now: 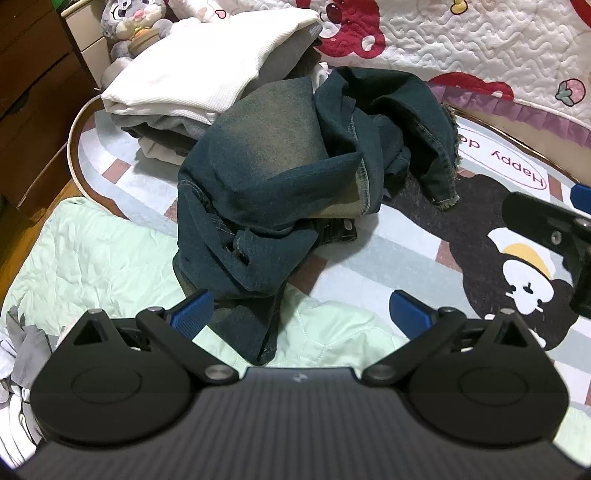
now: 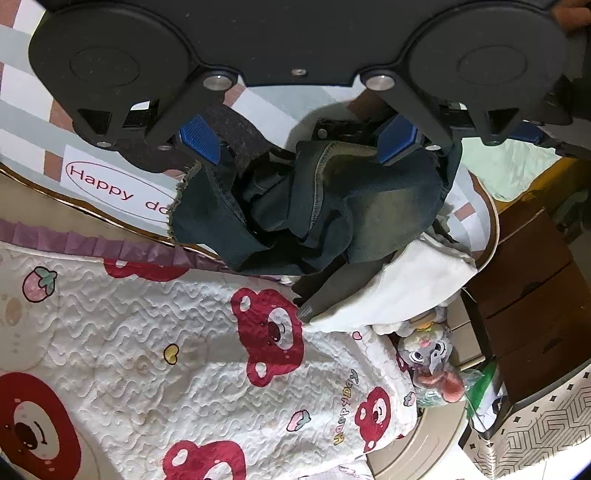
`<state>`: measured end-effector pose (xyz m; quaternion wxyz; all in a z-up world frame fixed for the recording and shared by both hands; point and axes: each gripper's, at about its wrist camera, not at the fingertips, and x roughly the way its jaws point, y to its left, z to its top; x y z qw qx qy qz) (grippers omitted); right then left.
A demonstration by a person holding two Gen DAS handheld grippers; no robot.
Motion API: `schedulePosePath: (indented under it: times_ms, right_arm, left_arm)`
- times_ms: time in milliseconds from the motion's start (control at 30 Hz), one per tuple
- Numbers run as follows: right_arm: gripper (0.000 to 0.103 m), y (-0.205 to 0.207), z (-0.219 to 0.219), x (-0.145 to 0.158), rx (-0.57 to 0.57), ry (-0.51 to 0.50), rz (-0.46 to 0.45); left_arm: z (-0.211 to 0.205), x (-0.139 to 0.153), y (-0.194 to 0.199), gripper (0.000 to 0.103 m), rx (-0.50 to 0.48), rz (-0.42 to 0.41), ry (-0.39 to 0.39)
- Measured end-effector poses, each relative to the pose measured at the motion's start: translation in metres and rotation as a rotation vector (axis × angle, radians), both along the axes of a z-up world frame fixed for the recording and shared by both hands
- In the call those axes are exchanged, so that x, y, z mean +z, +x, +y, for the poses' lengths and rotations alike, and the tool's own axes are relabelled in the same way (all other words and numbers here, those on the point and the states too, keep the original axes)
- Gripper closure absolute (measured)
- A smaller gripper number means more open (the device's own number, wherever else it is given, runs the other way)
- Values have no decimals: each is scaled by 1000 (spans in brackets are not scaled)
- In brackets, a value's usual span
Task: Fold clothes
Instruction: 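Move both grippers toward the crumpled blue jeans on the mat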
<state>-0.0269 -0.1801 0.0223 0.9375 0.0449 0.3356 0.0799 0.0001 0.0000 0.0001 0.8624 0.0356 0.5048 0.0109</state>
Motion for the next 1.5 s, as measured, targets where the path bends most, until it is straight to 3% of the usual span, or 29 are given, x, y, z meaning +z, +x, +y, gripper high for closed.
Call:
schedulePosePath:
  times_ms: [333,967,1133,1367,1500]
  right_arm:
    - [9,1,-7,-5,-25,8,24]
    - [9,0,-4,-10,-53,-13,45]
    - [8,0,-8,-12,-69,-17,49]
    - [8,-1,-10,-14,-78,-13,51]
    - [8,-1,-9,-16,-79,-13,54]
  left_arm:
    - [-6,0,0,0,-18,8,7]
    - [-8,12,-16,0,-83,-122,-91]
    - [-6,13,-18,0,-98,-128,-176]
    - [-4,10,-20,0,-99,-118,-204]
    - [-3,9,-19,0,-102,-101,-176]
